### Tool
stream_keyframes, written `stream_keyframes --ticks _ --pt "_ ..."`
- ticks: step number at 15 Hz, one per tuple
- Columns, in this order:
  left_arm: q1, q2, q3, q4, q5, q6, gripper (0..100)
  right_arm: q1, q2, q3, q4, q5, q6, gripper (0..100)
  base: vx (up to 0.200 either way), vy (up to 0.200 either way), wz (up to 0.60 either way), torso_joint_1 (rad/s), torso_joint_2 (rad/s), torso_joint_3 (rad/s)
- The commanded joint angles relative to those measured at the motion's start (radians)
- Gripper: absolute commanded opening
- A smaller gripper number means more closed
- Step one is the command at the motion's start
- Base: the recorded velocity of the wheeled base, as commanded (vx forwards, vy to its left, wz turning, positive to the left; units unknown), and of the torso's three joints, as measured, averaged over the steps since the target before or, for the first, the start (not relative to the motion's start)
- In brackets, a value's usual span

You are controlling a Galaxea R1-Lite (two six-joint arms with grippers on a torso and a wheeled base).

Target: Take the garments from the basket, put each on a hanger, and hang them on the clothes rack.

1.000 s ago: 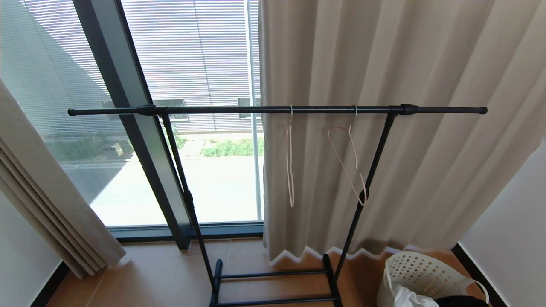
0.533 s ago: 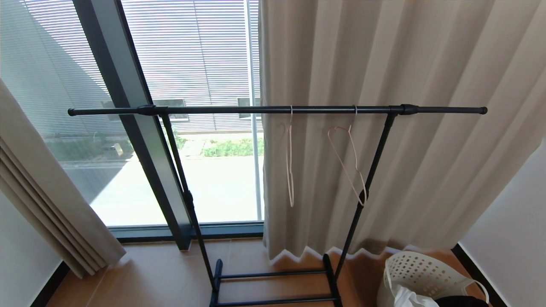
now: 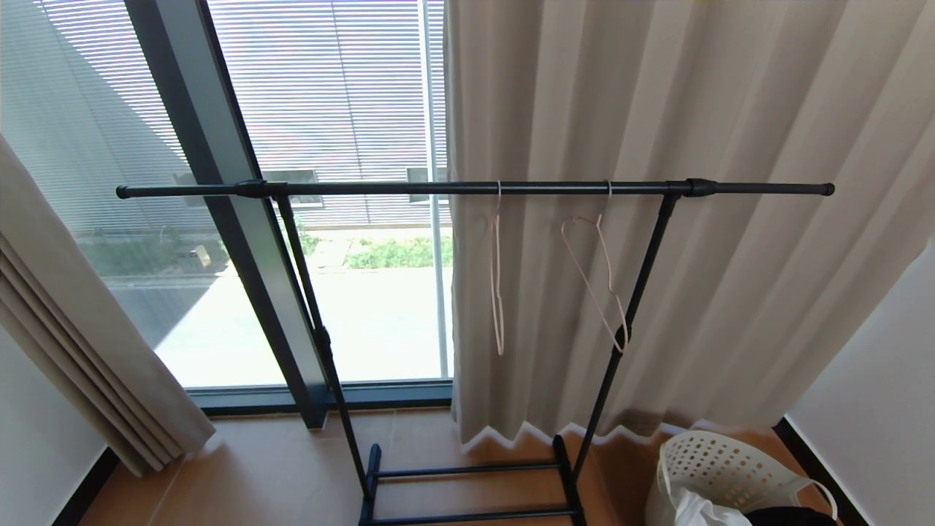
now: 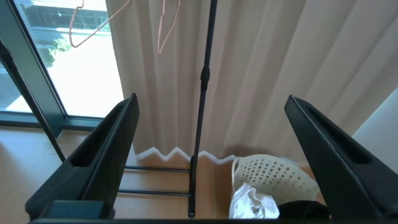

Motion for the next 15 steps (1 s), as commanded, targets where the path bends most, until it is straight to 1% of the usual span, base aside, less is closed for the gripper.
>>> stream_keyframes --ticks 1,15 --pt "0.0 0.0 0.0 -0.001 0.0 0.004 100 0.0 0.0 -0.001 -0.001 -0.003 0.007 100 0.0 0.0 0.0 0.0 0.0 0.0" --pt "0.0 0.0 0.0 -0.001 -0.002 0.005 100 0.0 0.0 -0.001 -0.004 -0.009 0.004 100 0.0 0.0 0.0 0.0 0.0 0.0"
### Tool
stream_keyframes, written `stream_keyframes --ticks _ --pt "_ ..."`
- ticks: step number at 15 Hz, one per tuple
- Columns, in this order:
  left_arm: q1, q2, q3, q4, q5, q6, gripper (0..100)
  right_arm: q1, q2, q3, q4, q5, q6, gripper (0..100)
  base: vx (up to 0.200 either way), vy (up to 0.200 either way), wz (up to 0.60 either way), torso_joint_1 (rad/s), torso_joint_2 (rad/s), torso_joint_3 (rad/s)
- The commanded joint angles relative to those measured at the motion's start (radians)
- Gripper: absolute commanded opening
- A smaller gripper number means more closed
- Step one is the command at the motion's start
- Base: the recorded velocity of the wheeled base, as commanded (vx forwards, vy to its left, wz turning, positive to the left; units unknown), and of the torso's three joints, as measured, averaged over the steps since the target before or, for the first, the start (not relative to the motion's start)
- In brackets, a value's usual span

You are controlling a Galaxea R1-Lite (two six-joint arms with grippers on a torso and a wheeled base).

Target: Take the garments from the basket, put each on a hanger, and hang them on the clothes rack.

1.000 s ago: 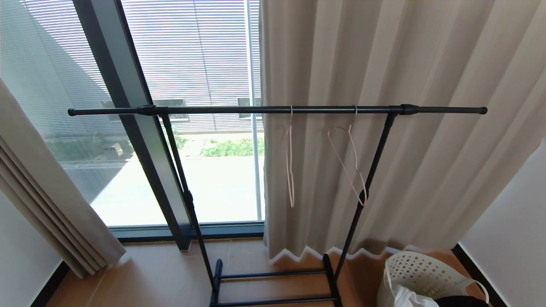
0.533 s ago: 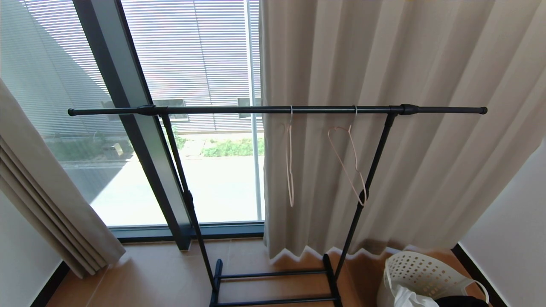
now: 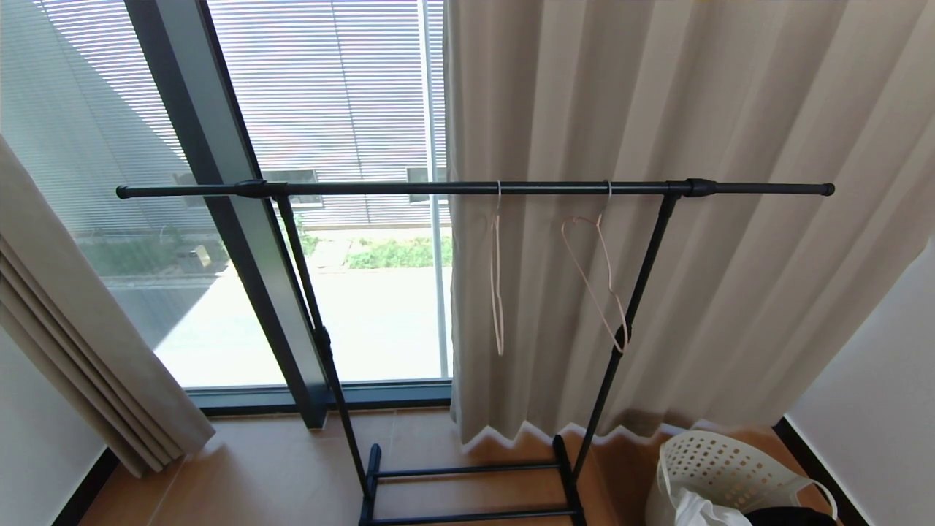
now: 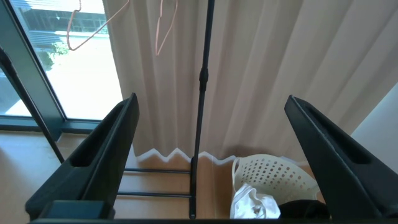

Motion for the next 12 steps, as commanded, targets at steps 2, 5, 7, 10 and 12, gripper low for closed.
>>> stream_keyframes --ticks 2,5,7,10,12 --pt "0.0 0.0 0.0 0.0 0.0 0.0 100 0.0 0.0 0.0 0.0 0.0 -0.001 100 0.0 0.0 0.0 0.0 0.0 0.0" --pt "0.0 0.0 0.0 0.0 0.0 0.0 100 0.0 0.0 0.0 0.0 0.0 -0.001 100 0.0 0.0 0.0 0.0 0.0 0.0" --pt "0.0 0.0 0.0 0.0 0.0 0.0 100 0.0 0.0 0.0 0.0 0.0 -0.001 100 0.0 0.0 0.0 0.0 0.0 0.0" --pt "0.0 0.0 0.0 0.0 0.0 0.0 100 0.0 0.0 0.0 0.0 0.0 -0.001 100 0.0 0.0 0.0 0.0 0.0 0.0" --pt "0.0 0.0 0.0 0.0 0.0 0.0 100 0.0 0.0 0.0 0.0 0.0 -0.001 100 0.0 0.0 0.0 0.0 0.0 0.0"
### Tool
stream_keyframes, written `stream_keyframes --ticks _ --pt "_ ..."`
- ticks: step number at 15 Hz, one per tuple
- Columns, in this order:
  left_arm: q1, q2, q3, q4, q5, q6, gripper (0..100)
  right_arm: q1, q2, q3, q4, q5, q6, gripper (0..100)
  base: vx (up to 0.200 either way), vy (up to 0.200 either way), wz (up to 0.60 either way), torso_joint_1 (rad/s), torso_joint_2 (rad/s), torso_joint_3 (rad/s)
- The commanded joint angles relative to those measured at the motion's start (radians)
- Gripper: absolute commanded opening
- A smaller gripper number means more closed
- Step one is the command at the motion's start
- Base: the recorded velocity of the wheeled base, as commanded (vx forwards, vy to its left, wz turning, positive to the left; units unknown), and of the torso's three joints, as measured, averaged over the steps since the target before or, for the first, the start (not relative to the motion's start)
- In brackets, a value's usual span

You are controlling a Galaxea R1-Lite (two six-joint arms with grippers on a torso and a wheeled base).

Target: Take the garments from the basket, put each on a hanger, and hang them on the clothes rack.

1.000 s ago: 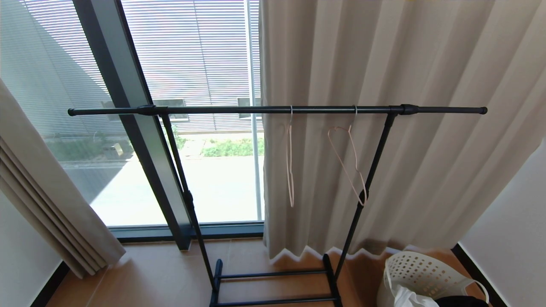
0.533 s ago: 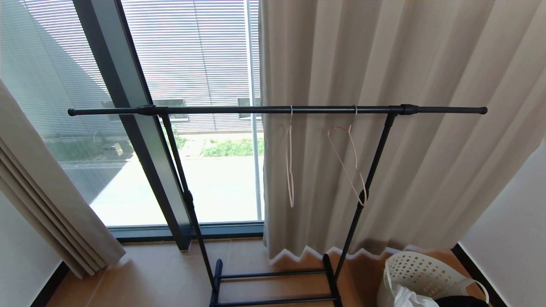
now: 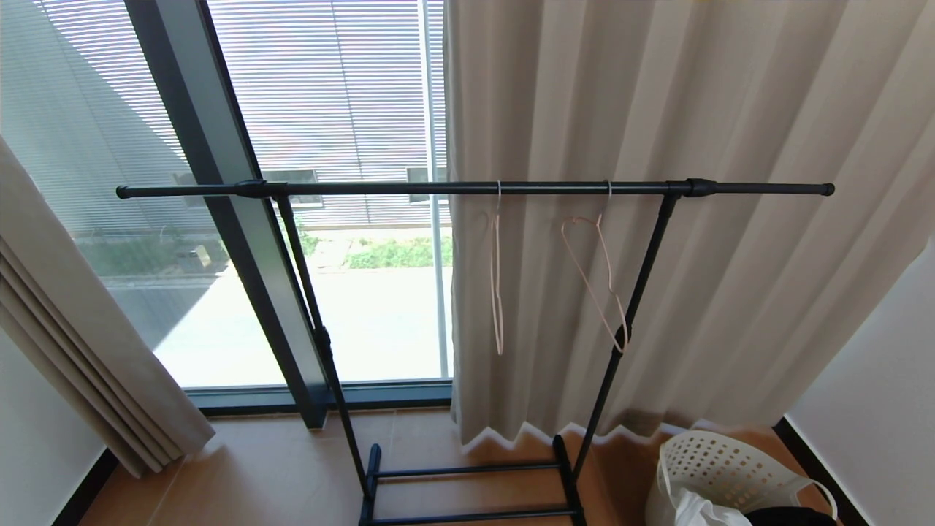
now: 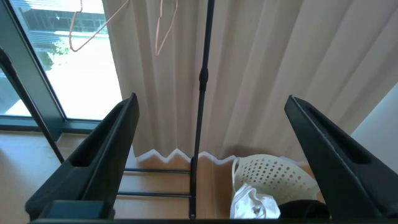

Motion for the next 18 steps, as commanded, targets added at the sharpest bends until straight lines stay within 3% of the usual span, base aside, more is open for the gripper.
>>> stream_keyframes --ticks 1,13,18 --pt "0.0 0.0 0.0 0.0 0.001 0.0 100 0.0 0.0 0.0 0.0 0.0 0.0 100 0.0 0.0 0.0 0.0 0.0 0.0" --pt "0.0 0.0 0.0 0.0 0.002 0.007 100 0.0 0.0 0.0 0.001 0.003 0.0 100 0.0 0.0 0.0 0.0 0.0 0.0" --pt "0.0 0.0 0.0 0.0 -0.001 0.01 100 0.0 0.0 0.0 0.001 0.003 0.0 100 0.0 0.0 0.0 -0.137 0.31 0.17"
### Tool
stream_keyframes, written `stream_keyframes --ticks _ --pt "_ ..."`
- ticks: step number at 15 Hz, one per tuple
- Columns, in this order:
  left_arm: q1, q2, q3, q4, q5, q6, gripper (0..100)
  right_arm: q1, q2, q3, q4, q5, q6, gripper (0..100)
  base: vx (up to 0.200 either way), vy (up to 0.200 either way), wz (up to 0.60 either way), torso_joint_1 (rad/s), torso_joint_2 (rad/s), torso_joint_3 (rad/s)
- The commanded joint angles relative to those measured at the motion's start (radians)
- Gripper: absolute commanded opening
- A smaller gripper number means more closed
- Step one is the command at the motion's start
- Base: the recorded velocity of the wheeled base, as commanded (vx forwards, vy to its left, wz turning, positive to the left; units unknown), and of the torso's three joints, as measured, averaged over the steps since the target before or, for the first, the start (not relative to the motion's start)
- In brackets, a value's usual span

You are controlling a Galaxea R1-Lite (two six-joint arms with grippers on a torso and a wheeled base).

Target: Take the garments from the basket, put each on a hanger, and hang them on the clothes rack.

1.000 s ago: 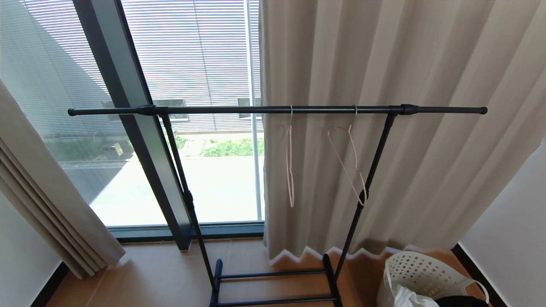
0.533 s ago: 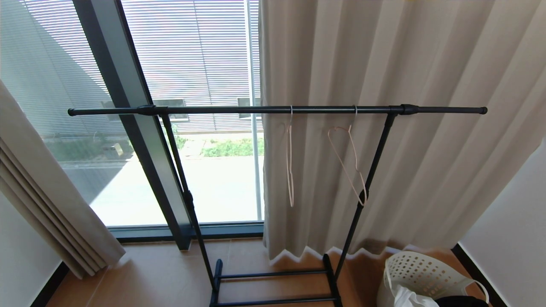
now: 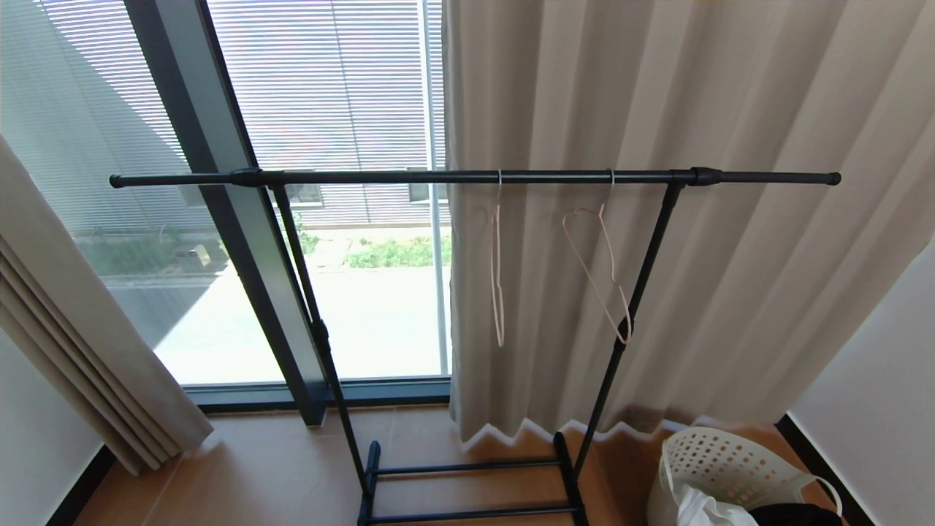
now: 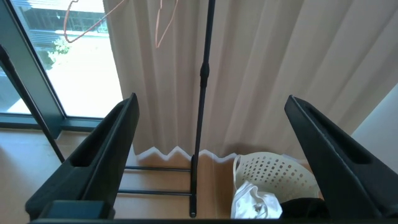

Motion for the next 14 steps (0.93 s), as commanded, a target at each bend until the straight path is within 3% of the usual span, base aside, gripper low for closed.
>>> stream_keyframes --ticks 1,14 --pt "0.0 0.0 0.0 0.0 0.001 -0.002 100 0.0 0.0 0.0 0.001 0.001 0.0 100 0.0 0.0 0.0 -0.149 0.32 0.168" --pt "0.0 0.0 0.0 0.0 -0.001 -0.006 100 0.0 0.0 0.0 -0.001 -0.001 0.01 100 0.0 0.0 0.0 -0.155 0.36 0.2"
